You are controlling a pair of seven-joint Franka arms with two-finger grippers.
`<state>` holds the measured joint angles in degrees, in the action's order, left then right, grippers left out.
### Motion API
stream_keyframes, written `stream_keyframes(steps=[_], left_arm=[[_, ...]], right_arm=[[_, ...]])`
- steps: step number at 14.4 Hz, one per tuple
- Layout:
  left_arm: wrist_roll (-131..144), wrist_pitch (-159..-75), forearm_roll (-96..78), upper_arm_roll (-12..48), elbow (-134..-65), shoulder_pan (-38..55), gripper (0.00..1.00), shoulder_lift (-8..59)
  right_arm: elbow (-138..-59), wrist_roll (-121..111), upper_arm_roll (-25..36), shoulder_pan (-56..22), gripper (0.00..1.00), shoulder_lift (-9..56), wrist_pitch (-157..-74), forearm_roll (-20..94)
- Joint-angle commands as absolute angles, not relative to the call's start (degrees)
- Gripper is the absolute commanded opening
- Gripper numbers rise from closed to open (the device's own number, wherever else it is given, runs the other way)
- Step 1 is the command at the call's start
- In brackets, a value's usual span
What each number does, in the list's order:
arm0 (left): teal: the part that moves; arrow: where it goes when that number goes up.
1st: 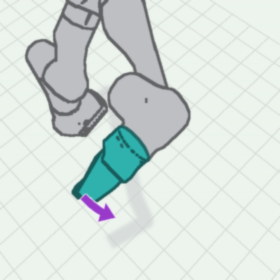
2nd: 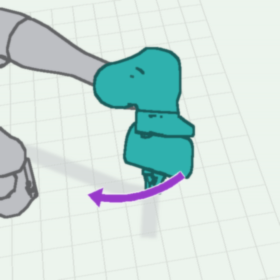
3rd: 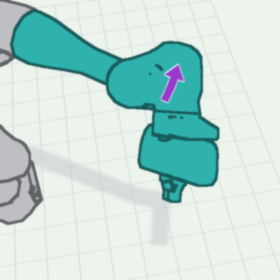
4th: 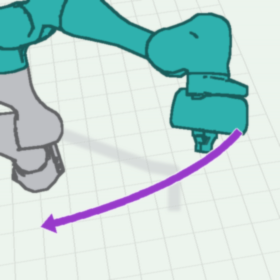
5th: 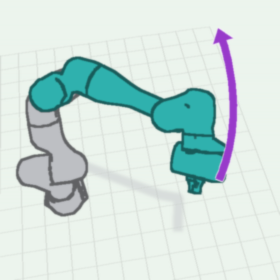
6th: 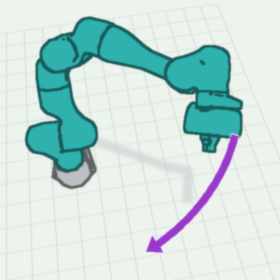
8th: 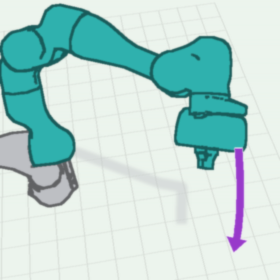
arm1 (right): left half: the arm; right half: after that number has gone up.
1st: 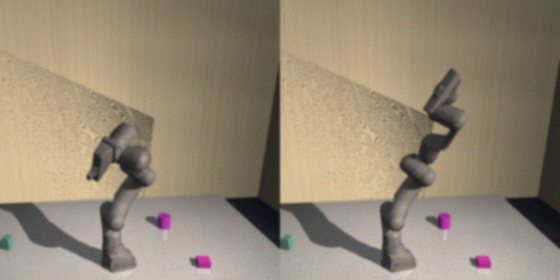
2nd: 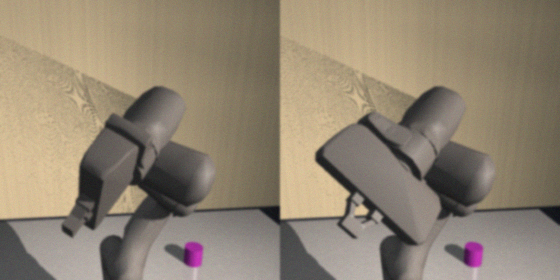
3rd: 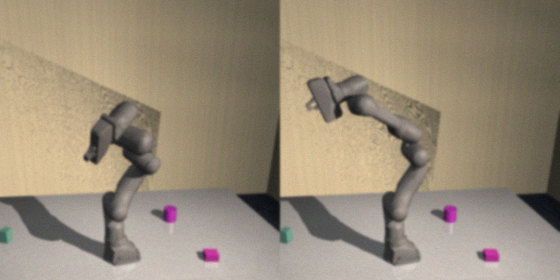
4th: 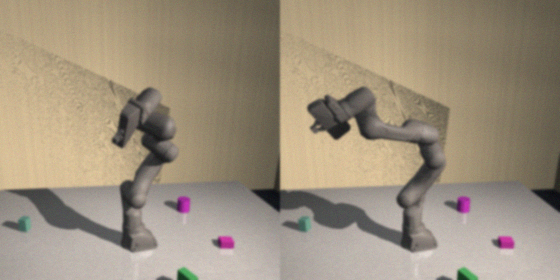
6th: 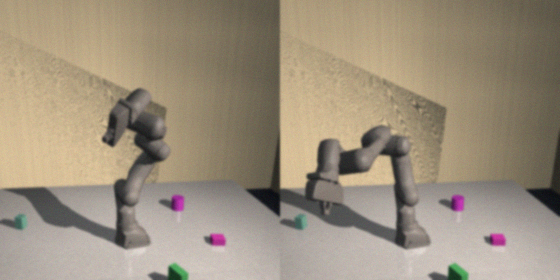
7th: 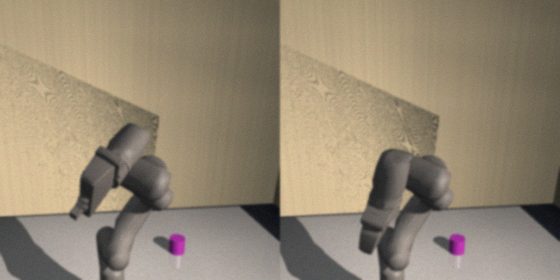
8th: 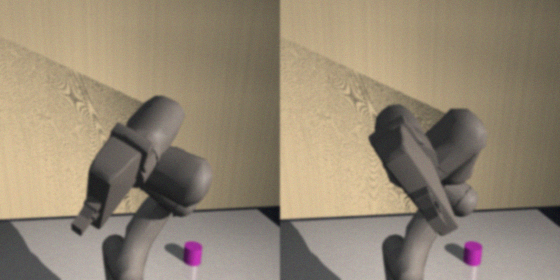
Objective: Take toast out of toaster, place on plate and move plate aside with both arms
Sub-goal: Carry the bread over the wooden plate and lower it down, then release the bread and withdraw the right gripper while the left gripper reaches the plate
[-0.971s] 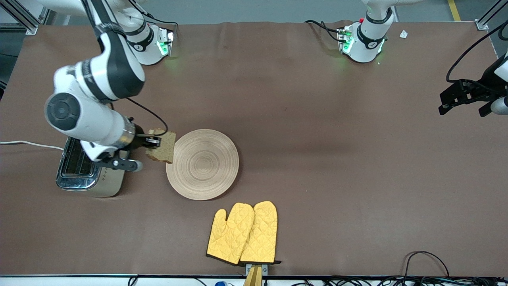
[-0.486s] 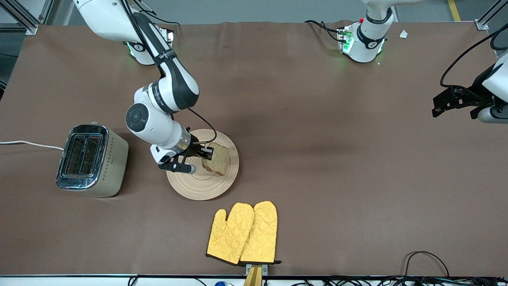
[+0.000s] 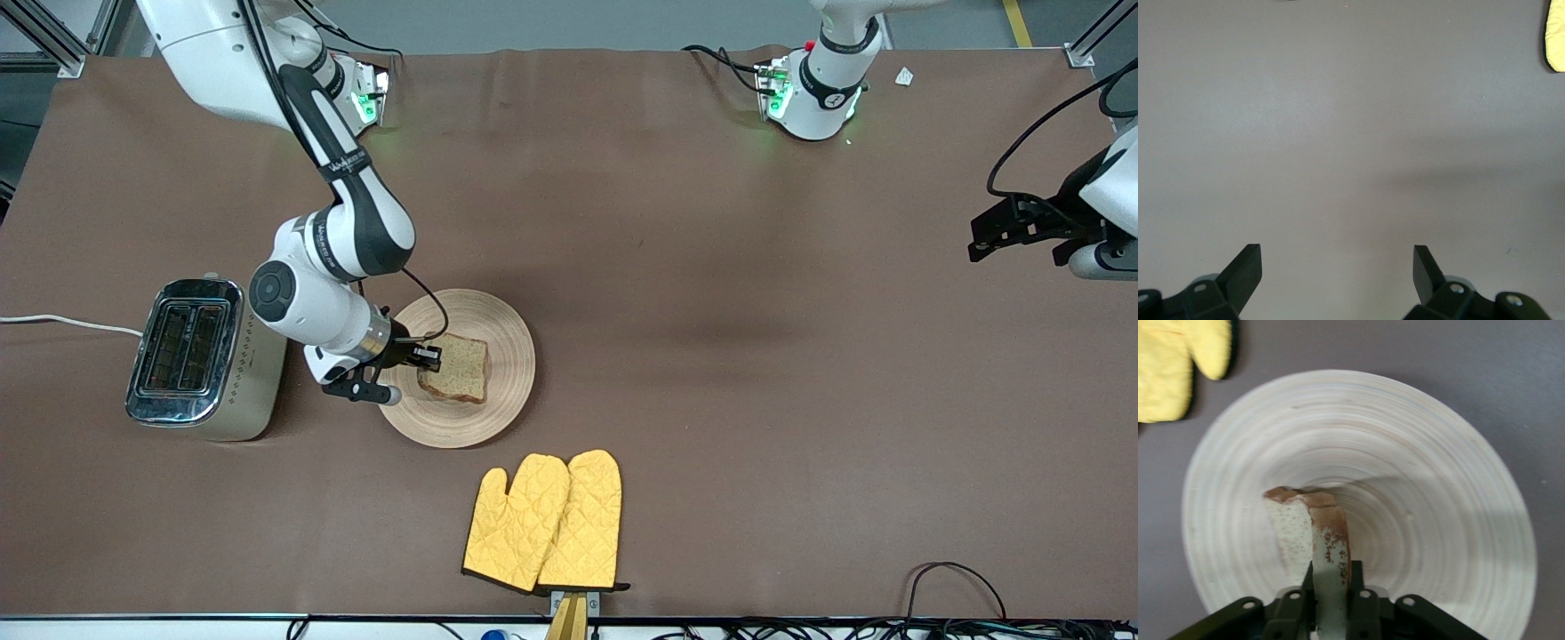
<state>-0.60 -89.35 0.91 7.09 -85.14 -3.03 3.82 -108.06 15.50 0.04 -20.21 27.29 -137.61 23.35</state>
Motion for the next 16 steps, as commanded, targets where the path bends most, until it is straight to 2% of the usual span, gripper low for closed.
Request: stream_keyframes(steps=[1,3,5,7,11,13,16], left_arm=[[-1.4,-88.4,1.1,7.2,-85.3,-3.3,1.0,3.6],[-1.5,-85.8,-4.3,7.3,-85.3,-3.3,1.0,5.6],[-1.5,-83.6,-16.6,7.2,-86.3,-3.4,1.0,10.0],[-0.2,-86.1,-26.3,7.2,-86.4,-2.7,1.0,15.6],[0.1,-97.5,-39.1,7.9,-86.4,2.0,1.0,27.2],[0.1,-105.1,-45.1,8.0,-86.4,7.1,1.0,32.8],[-1.1,-117.4,-56.7,8.0,-85.8,14.5,1.0,41.1]], right_arm=[[-113.4,14.3,-0.6,-18.8,1.0,26.4,-138.6,24.6],[-114.9,14.2,-0.6,-18.1,1.0,25.2,-137.5,24.6],[-113.8,14.2,-0.2,-16.7,1.0,22.6,-131.9,24.0],[-110.1,12.8,0.9,-13.6,1.0,20.4,-124.9,22.7],[-93.5,11.0,0.9,-6.8,1.0,20.0,-105.8,9.0],[-89.1,10.9,0.9,-4.3,1.0,17.3,-103.2,1.9],[-87.9,6.3,1.0,-1.9,1.0,10.6,-102.2,-0.5]])
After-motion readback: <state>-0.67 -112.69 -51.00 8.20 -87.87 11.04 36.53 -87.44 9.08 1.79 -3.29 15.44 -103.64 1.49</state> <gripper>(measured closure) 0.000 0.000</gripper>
